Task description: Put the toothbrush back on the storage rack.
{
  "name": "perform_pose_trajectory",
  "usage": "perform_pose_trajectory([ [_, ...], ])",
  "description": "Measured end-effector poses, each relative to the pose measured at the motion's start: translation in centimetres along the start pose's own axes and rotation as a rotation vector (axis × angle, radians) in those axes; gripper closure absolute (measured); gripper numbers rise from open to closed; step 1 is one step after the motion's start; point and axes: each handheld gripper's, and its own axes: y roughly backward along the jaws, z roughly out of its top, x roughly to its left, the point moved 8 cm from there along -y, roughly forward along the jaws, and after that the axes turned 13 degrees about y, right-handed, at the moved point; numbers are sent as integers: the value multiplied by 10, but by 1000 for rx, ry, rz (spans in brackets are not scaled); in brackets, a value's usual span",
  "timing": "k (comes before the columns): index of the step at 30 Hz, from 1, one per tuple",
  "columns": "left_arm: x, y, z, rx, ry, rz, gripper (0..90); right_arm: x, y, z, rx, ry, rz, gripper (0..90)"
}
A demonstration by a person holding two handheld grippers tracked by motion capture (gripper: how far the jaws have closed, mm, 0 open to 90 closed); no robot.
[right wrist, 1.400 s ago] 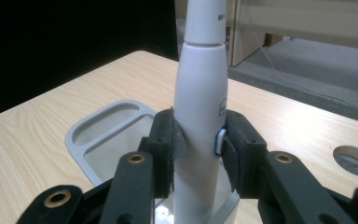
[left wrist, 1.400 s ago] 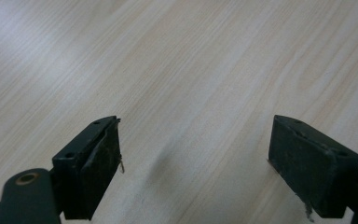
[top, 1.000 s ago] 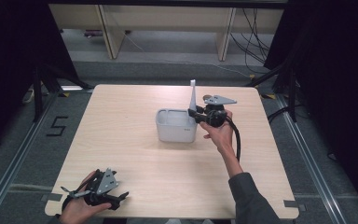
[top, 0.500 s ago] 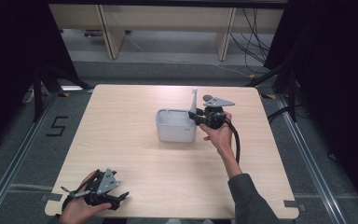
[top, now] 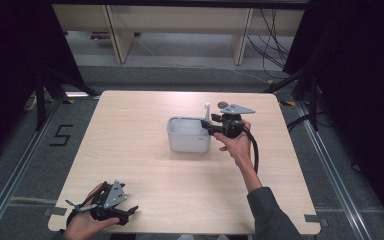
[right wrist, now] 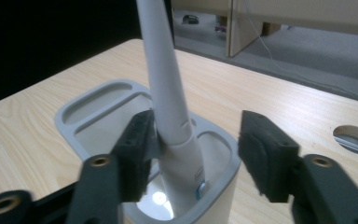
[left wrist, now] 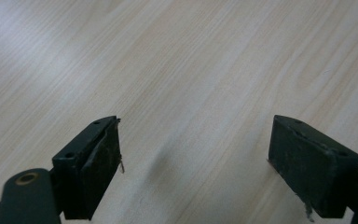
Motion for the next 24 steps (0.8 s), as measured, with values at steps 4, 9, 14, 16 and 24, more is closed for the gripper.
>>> perform_pose_trajectory([
  [4, 0, 0, 0, -1, 1, 0, 163, 3, 10, 3, -3, 20, 1, 365],
  [9, -1, 0, 1, -4, 3, 0, 163, 7, 19, 3, -12, 34, 11, 357],
  [14, 0, 1, 1, -4, 1, 2, 163, 10, 24, 0, 2, 7, 6, 348],
  [16, 1, 1, 1, -5, 1, 5, 163, 9, 24, -1, -6, 7, -2, 347],
  [24, 1, 1, 1, -6, 0, 5, 163, 12, 30, -5, -6, -12, 16, 335],
])
